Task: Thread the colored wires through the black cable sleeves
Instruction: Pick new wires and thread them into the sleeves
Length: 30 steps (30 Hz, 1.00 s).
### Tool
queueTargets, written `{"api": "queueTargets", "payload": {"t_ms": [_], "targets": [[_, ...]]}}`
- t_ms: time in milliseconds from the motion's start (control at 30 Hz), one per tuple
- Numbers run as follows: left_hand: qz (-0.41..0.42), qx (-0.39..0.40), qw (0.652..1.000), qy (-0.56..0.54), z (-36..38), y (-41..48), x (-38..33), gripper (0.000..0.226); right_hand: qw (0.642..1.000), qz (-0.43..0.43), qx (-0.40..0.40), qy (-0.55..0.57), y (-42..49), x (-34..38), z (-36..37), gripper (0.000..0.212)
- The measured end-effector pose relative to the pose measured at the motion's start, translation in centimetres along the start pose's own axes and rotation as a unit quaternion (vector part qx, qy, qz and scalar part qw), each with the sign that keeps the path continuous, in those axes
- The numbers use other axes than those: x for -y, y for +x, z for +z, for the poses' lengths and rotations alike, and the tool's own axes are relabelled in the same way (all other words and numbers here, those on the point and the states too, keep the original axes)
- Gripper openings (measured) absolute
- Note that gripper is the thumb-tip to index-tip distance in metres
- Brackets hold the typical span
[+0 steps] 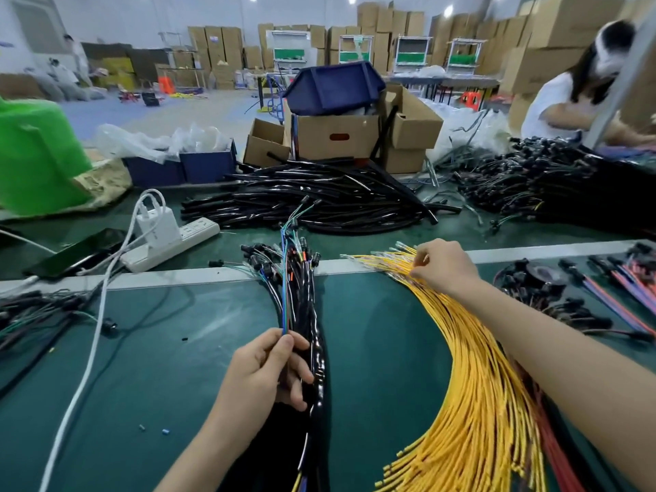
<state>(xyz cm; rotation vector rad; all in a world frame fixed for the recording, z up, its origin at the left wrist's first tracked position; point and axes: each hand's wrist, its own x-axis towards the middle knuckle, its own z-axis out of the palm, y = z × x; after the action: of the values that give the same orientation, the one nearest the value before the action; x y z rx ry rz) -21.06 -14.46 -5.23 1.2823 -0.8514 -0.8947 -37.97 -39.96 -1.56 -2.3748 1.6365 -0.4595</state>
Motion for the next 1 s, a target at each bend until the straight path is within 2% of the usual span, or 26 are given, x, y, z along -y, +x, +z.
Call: {"api": "queueTargets", "payload": {"t_ms": [200,333,500,600,667,733,833,900,1000], "targets": [[-0.018,0.013,0.998,-0.052,-0.6,0.3,0.2,0.025,0.998,0.011,-0.003,0.060,0.8,0.1,-2.3,0.001],[-0.031,0.002,0.995,-0.094,-0.9,0.4,0.3,0.022,0.997,0.003,0.005,0.073,1.1,0.3,-3.2,0.005],[-0.035,-0.004,0.993,-0.114,-0.7,0.6,0.1,0.024,0.983,-0.035,0.044,0.173,1.1,1.0,-4.9,0.011],[-0.029,-0.010,0.992,-0.122,-0.7,0.7,0.2,0.026,0.984,-0.084,0.004,0.159,0.9,1.6,-6.3,0.012],[-0.026,-0.008,0.992,-0.125,-0.7,0.7,0.4,0.025,0.977,-0.138,-0.091,0.137,0.7,2.2,-7.8,0.015],[-0.022,-0.003,0.993,-0.117,-0.7,0.8,0.5,0.024,0.945,-0.183,-0.206,0.177,0.1,3.1,-9.8,0.017],[-0.014,-0.006,0.995,-0.102,-0.6,0.8,0.8,0.020,0.866,-0.235,-0.319,0.305,-1.0,4.4,-13.3,0.018],[-0.017,-0.006,0.993,-0.115,-0.7,0.8,0.9,0.019,0.828,-0.227,-0.342,0.382,-1.2,4.9,-15.3,0.023],[-0.022,-0.003,0.991,-0.134,-0.9,0.7,0.9,0.021,0.821,-0.171,-0.271,0.473,-1.6,6.2,-15.6,0.028]]}}
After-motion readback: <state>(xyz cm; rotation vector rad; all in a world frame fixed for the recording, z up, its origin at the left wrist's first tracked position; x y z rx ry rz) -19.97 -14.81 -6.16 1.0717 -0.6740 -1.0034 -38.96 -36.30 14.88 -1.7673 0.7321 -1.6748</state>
